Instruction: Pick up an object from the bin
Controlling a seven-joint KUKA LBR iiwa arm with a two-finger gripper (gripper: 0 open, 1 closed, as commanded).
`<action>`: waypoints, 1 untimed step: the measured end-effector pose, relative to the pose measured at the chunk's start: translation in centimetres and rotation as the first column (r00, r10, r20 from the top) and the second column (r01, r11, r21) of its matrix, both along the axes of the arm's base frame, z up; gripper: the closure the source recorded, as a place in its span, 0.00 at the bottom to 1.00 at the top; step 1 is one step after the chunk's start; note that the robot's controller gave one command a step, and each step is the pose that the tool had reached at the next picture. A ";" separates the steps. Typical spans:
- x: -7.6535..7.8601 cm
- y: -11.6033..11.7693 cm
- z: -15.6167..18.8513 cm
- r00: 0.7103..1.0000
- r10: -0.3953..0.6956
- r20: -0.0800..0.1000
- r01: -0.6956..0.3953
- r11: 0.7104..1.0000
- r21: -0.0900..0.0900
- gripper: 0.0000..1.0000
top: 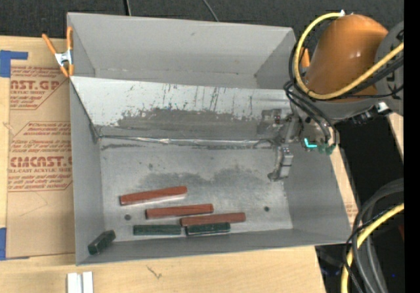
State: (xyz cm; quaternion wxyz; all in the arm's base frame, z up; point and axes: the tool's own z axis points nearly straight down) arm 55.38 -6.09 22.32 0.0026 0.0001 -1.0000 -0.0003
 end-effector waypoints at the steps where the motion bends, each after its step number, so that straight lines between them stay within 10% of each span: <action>1: 0.2 0.0 0.4 1.000 0.001 0.007 -0.001 1.000 -0.001 0.00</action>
Offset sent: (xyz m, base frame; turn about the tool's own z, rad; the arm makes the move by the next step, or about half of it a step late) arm -0.0564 0.0537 -0.0908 -0.1080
